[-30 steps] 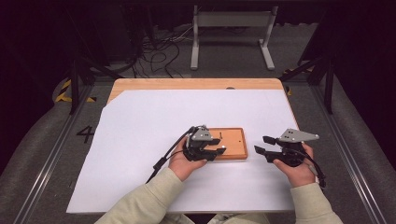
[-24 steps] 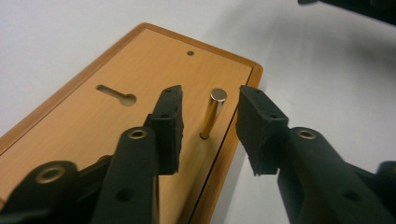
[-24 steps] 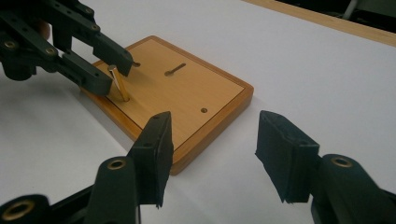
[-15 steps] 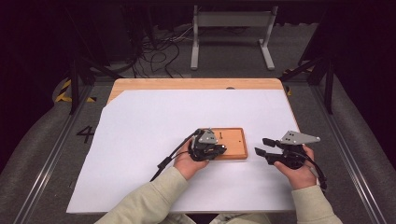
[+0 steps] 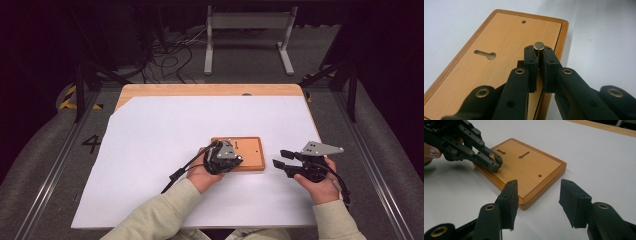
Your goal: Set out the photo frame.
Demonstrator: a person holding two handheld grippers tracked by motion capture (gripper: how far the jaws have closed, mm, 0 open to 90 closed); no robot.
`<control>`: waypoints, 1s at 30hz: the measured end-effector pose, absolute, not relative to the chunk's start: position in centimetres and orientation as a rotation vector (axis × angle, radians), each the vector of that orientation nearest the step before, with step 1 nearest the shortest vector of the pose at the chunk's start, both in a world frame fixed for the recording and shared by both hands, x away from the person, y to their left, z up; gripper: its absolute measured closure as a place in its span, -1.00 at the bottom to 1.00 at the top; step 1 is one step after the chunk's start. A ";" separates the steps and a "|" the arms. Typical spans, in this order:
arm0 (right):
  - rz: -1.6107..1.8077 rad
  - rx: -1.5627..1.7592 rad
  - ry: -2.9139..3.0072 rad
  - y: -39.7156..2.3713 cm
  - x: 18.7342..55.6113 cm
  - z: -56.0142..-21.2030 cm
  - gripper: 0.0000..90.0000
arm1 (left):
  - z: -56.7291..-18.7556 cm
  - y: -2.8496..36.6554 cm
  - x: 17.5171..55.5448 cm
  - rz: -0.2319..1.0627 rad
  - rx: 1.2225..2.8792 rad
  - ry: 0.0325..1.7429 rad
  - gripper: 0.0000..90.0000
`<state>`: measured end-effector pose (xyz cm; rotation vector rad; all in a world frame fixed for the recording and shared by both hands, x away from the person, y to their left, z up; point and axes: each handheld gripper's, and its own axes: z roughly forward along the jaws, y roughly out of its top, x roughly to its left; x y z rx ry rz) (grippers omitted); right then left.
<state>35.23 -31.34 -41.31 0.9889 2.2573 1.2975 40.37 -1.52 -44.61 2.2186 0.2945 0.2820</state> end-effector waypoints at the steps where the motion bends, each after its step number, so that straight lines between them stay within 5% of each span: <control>1: 1.296 0.987 2.259 -31.3 35.2 -41.3 0.10 | -44.6 -1.5 40.3 0.288 2.221 0.290 0.87; 21: 1.286 0.937 2.266 -31.0 35.3 -41.2 0.15 | -44.5 -2.2 36.7 0.700 2.313 -0.069 0.87; 30: 1.293 0.978 2.289 -30.5 35.9 -40.8 -0.04 | -44.7 -2.1 36.5 0.715 2.301 -0.073 0.87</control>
